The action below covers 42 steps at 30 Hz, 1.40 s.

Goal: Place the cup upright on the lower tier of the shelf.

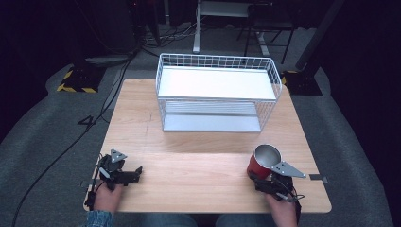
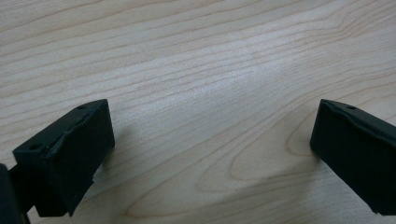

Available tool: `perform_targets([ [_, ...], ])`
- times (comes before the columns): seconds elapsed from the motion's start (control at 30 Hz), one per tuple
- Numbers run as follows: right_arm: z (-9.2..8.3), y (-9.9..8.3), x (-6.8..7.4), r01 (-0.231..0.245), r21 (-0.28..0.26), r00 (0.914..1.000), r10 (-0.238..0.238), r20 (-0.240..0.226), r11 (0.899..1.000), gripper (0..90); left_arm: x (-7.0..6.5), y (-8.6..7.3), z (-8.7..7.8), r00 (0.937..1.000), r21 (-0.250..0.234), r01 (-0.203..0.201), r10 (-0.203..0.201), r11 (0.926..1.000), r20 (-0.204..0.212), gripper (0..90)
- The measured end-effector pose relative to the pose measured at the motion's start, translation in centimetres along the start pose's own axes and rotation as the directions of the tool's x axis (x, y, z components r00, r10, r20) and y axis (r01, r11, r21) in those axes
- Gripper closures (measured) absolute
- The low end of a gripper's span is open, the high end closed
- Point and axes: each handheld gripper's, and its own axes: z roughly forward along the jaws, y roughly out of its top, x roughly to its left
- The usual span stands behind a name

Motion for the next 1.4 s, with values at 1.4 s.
perform_targets([
  [1.4,-0.6,3.4,-0.8,-0.014,-0.006,0.9997,0.014,-0.018,1.0,18.0,0.0,0.0,0.0,1.0,0.0,0.0,0.0,1.0,0.0,0.3],
])
